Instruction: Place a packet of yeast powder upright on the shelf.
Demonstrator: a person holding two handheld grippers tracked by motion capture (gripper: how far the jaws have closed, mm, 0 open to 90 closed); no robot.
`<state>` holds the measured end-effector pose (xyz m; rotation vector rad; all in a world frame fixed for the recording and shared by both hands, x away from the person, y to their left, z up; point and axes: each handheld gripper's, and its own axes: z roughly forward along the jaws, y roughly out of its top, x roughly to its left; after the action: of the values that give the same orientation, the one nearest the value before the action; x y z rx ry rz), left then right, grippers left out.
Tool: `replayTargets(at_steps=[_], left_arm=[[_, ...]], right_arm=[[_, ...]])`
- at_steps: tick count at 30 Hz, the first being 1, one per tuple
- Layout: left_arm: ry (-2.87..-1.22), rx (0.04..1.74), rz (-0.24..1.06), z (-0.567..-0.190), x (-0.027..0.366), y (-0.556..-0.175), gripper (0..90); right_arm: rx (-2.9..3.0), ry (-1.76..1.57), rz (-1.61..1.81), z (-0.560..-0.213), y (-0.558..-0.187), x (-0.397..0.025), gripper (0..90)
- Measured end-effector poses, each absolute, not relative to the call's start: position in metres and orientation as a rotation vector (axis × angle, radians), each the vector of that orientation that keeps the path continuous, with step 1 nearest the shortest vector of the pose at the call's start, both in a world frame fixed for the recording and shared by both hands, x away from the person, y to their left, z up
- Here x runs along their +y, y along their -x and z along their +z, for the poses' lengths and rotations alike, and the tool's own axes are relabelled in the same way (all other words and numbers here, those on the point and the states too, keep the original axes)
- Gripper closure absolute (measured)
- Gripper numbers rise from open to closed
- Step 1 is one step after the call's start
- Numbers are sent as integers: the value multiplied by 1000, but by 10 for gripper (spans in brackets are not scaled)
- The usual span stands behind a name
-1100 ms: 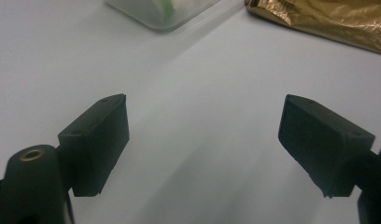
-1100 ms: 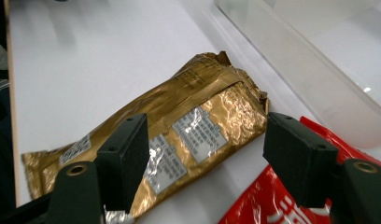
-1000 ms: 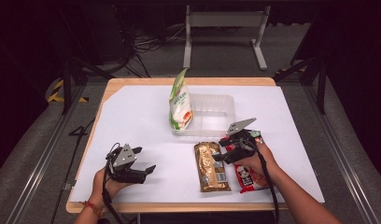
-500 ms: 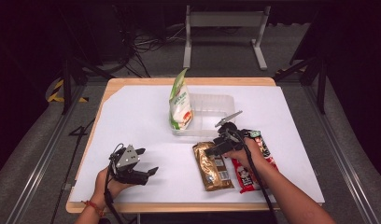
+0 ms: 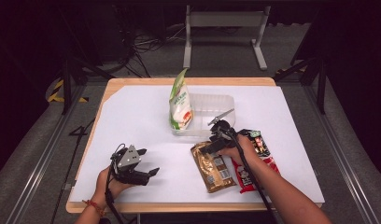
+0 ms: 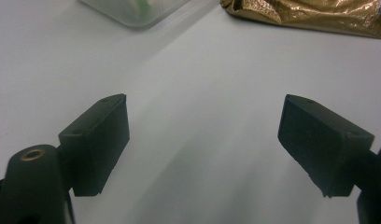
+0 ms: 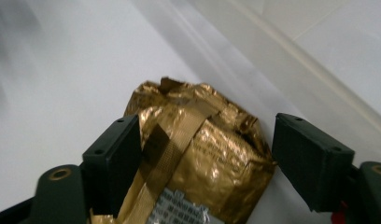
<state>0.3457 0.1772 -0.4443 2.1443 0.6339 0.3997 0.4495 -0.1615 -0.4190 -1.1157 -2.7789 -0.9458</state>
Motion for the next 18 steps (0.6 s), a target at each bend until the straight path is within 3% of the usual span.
replayTargets(at_steps=[9,15,18], left_arm=[[-2160,615,389,-445,175,-345,177],[-2180,607,383,-446,173,-345,184],[-2188,604,389,-447,173,-345,185]], right_arm=[[-2808,1157,-875,-424,-447,-146,267],[-2810,1167,-875,-423,-449,-149,368],[-2790,1173,-887,-422,-449,-152,531]])
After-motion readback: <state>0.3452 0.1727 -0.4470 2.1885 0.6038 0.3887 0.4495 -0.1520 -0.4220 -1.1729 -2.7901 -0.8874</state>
